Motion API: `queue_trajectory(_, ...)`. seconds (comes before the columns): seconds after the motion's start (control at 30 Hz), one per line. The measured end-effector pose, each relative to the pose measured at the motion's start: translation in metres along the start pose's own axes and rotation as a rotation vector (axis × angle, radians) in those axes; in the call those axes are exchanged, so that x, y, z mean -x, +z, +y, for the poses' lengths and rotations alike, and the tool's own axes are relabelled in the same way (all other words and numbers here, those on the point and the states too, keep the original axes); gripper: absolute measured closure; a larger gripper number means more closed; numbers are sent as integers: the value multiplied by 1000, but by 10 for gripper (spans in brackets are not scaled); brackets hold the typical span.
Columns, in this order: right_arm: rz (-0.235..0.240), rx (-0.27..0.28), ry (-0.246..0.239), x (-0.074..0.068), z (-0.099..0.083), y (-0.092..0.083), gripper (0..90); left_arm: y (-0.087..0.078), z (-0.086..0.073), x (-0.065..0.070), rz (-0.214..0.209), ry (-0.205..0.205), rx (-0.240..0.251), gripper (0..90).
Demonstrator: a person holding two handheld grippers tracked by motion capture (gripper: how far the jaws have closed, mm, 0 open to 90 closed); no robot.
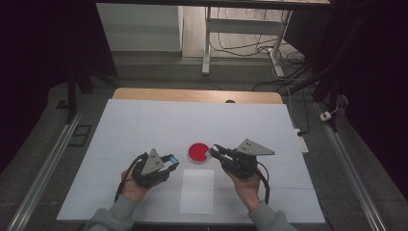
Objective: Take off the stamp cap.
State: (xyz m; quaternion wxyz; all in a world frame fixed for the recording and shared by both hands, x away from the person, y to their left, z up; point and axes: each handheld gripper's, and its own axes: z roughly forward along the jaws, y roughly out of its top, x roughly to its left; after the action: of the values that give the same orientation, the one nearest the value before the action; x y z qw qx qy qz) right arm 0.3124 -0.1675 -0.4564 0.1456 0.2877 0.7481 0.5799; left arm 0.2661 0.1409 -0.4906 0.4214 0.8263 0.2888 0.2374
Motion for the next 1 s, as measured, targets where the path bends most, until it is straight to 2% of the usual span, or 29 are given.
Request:
queue_trajectory(0.17, -2, 1, 2, 1, 0, -1, 750, -13, -11, -5, 12, -21, -3, 649)
queue_trajectory(0.27, -5, 0, 4, 2, 0, -1, 750, -20, -17, -9, 9, -58, 6, 649)
queue_trajectory(0.67, -12, 0, 4, 3, 0, -2, 750, -41, -36, -17, 36, -100, -1, 649)
queue_trajectory(1.0, -16, 2, 4, 4, 1, -3, 750, -52, -47, -22, 51, -137, -5, 649)
